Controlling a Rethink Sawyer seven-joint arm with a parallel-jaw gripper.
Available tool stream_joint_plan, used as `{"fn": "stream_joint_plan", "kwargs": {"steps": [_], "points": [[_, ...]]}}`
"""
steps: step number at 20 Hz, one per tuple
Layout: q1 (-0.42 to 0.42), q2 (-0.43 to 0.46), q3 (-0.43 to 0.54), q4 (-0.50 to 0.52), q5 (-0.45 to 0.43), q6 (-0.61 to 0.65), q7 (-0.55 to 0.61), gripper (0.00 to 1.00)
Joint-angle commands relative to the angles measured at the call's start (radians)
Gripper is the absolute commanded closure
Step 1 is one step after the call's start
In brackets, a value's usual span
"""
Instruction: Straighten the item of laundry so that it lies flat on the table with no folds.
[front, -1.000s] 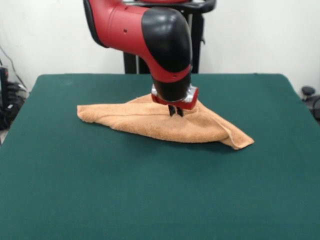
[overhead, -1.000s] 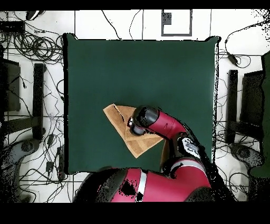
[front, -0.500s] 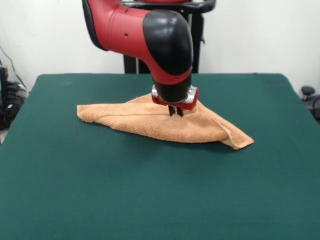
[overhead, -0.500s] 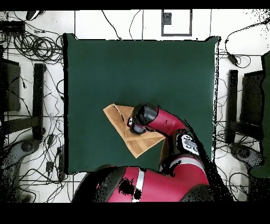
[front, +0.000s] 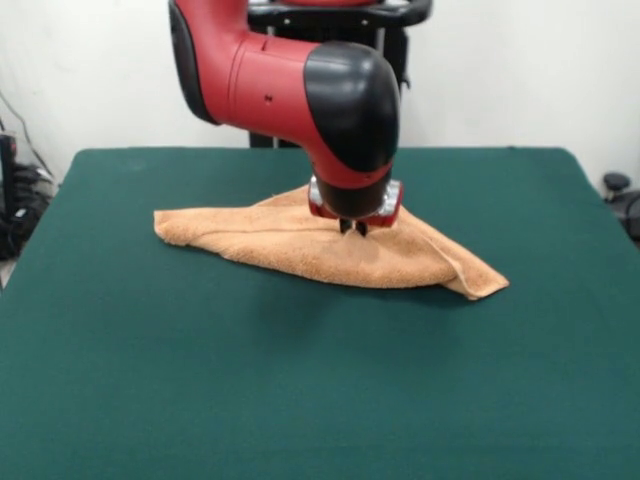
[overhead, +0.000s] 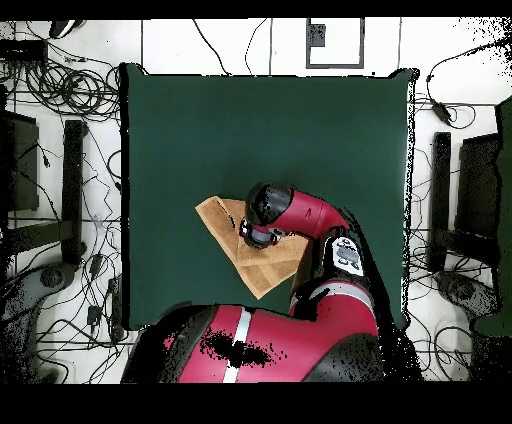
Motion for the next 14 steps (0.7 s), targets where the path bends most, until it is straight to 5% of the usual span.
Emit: {"fn": "stream_joint_plan", "kwargs": {"steps": [1,14], "points": [[0.026,0.131,0.057,-0.192,-0.032,-0.229,0.133,1.0],[-0.032,0.094,0.091,-0.267,-0.056,0.042,0.017,1.0]]}}
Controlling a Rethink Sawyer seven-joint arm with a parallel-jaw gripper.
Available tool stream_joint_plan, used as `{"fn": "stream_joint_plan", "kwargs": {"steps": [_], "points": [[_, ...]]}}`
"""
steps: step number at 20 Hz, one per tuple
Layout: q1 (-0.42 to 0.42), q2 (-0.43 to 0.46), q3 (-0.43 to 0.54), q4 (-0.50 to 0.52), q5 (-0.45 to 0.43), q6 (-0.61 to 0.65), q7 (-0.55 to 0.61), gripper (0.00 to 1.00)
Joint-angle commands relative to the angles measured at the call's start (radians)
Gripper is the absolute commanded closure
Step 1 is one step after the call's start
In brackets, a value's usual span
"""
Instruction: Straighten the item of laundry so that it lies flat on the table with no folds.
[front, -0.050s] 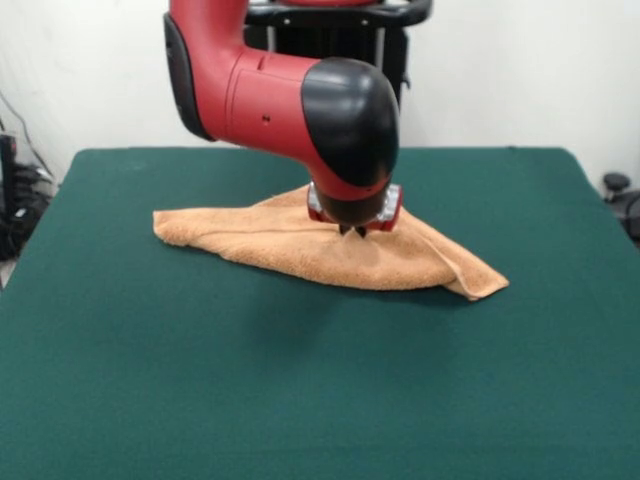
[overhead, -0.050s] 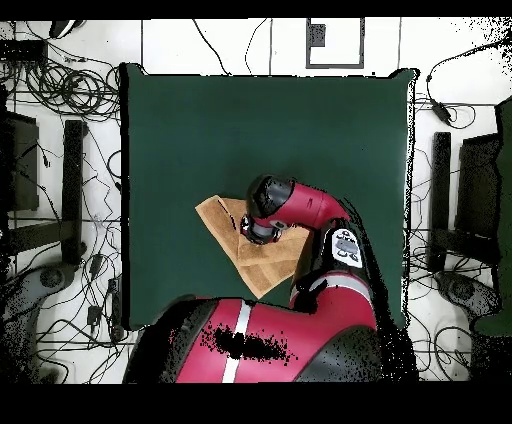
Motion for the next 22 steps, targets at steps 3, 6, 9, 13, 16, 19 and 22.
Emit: {"fn": "stream_joint_plan", "kwargs": {"steps": [3,6,9,13,16,19,22], "points": [[-0.041,0.079,0.08,-0.241,-0.047,-0.041,0.026,1.0],[-0.041,0.073,0.06,-0.272,-0.064,-0.031,0.031,1.0],[-0.041,0.052,0.064,-0.291,-0.078,-0.008,0.011,1.0],[-0.041,0.05,0.064,-0.315,-0.077,0.021,0.036,1.0],[-0.036,0.053,0.057,-0.324,-0.074,0.035,0.065,1.0],[-0.03,0.054,0.054,-0.334,-0.083,0.046,0.075,1.0],[-0.029,0.052,0.059,-0.324,-0.082,0.015,0.094,1.0]]}}
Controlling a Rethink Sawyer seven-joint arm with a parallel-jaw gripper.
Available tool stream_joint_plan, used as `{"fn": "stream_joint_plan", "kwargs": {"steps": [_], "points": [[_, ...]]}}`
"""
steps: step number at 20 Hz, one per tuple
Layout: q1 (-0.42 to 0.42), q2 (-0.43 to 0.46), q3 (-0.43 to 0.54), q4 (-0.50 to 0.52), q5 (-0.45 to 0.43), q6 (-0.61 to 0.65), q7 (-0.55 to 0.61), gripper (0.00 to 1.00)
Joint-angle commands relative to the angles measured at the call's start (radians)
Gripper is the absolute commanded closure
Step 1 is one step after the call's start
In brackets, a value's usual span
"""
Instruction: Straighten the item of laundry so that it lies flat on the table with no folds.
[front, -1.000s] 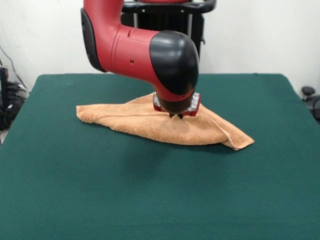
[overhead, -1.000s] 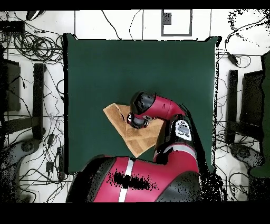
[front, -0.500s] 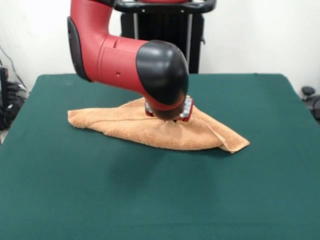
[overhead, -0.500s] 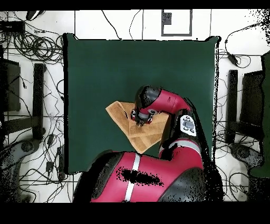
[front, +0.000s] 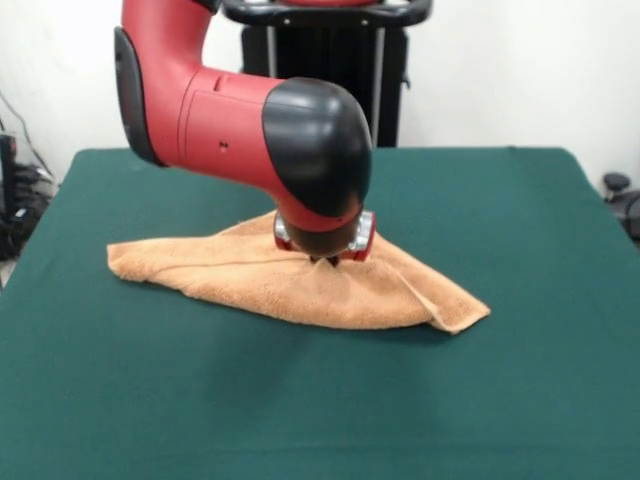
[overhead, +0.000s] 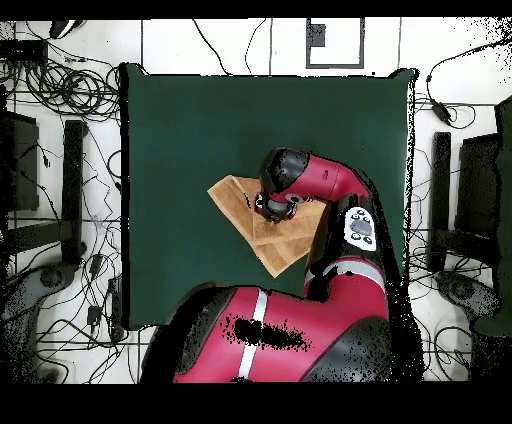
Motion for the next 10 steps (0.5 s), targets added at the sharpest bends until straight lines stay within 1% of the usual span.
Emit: {"fn": "stream_joint_plan", "kwargs": {"steps": [1,5,6,8,10], "points": [[0.004,0.003,0.058,-0.108,-0.027,-0.12,0.092,1.0],[-0.001,0.005,0.069,-0.095,-0.023,-0.149,0.088,1.0],[-0.003,0.004,0.073,-0.092,-0.024,-0.123,0.075,0.0],[-0.008,0.001,0.073,-0.074,-0.006,-0.127,0.103,0.0],[-0.024,-0.017,0.093,-0.027,0.0,-0.221,0.093,0.0]]}}
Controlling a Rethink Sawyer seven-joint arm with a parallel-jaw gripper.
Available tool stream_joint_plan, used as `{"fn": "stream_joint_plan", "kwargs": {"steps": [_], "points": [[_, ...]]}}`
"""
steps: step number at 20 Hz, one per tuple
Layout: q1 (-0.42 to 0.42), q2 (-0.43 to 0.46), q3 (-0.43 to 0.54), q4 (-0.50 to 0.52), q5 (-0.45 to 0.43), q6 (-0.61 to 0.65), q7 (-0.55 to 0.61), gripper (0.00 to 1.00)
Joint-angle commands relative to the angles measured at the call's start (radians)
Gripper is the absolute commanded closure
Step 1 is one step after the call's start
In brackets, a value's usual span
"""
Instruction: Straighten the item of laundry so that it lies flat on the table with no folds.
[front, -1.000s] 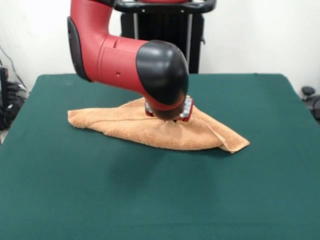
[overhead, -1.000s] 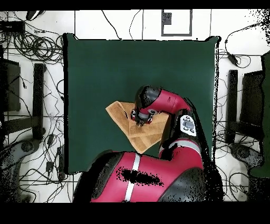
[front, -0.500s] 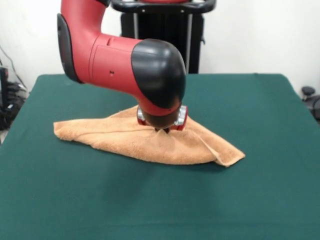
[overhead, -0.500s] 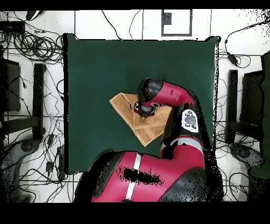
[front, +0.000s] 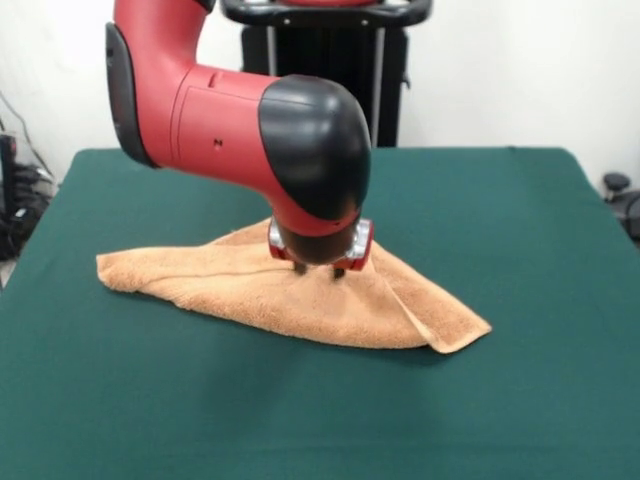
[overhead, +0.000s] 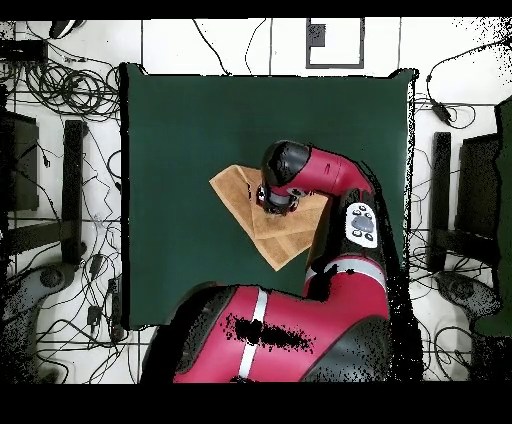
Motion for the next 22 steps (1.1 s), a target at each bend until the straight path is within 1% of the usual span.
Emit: {"fn": "stream_joint_plan", "kwargs": {"steps": [1,3,7,12,17,19,22], "points": [[-0.031,-0.032,0.102,0.034,-0.003,-0.204,0.06,0.0],[-0.036,-0.049,0.096,0.072,-0.009,-0.205,0.055,0.0],[-0.037,-0.088,0.091,0.115,-0.006,-0.195,0.057,0.0],[-0.045,-0.13,0.099,0.179,0.009,-0.221,0.079,0.0],[-0.036,-0.16,0.099,0.187,0.007,-0.183,0.08,0.0],[-0.03,-0.162,0.101,0.202,0.003,-0.206,0.089,0.0],[-0.019,-0.157,0.105,0.247,-0.01,-0.295,0.106,0.0]]}}
